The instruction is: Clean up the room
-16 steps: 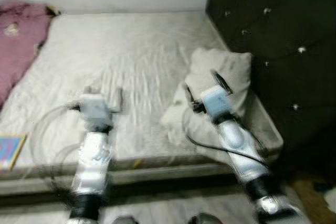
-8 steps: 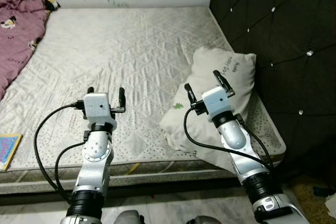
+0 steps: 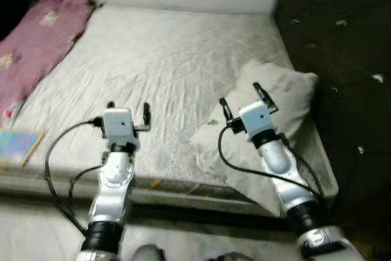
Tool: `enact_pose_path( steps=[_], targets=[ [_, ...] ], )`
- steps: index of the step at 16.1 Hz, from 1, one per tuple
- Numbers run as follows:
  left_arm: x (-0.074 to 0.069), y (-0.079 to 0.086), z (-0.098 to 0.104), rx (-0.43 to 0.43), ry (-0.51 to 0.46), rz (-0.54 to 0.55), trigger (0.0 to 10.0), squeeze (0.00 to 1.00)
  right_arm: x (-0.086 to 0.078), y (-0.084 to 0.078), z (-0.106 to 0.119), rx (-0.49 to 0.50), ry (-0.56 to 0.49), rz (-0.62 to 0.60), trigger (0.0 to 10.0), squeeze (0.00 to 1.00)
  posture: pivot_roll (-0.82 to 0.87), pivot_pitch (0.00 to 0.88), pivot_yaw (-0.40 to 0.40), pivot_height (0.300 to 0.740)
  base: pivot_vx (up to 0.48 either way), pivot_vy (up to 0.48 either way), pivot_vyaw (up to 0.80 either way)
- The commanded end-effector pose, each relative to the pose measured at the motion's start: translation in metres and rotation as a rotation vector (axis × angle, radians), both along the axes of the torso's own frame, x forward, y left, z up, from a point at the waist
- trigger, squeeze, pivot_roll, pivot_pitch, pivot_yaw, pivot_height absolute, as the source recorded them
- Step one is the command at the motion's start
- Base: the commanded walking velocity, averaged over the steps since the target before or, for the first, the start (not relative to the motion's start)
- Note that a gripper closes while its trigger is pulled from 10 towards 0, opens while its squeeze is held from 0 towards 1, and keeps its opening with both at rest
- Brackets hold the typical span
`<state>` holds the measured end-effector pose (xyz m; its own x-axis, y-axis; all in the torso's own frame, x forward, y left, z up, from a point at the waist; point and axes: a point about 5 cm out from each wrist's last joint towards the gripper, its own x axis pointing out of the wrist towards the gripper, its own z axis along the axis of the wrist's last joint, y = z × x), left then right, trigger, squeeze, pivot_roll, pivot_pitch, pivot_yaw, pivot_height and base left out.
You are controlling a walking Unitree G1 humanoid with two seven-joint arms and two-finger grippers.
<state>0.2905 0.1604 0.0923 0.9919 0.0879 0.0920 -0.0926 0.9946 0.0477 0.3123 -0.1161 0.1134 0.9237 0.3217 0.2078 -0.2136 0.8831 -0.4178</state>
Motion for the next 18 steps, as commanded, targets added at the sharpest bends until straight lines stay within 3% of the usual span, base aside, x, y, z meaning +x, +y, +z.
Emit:
enact_pose_path(
  steps=[1,4,6,10,18],
  targets=[
    [0.0014,-0.0008,0.0016,-0.002,-0.001,0.0,10.0,0.0,0.0011,-0.002,0.0025,-0.003,-0.011,-0.003,10.0,0.0,0.04,0.0,0.005,0.74,0.0,-0.398,0.0],
    [0.0015,-0.0006,0.0017,-0.003,-0.002,0.0,10.0,0.0,0.0003,-0.0015,0.002,-0.002,-0.01,-0.003,10.0,0.0,0.04,0.0,0.008,0.74,0.0,-0.389,0.0],
    [0.0016,-0.0014,0.0023,-0.033,-0.013,-0.005,10.0,0.0,0.0,-0.0014,0.0017,0.001,-0.01,-0.003,10.0,0.0,0.04,0.0,0.009,0.74,0.0,0.0,0.0],
    [-0.0004,-0.0027,0.0044,-0.009,-0.036,-0.05,10.0,0.0,-0.0004,-0.002,0.0013,0.006,-0.008,-0.002,10.0,0.0,0.04,0.0,0.008,0.74,0.0,0.0,0.0],
    [-0.001,-0.0049,0.0053,-0.023,-0.046,-0.084,10.0,0.0,-0.0006,-0.0012,0.0014,0.013,-0.008,0.003,10.0,0.0,0.03,0.0,0.008,0.74,0.362,0.0,0.0]
  ],
)
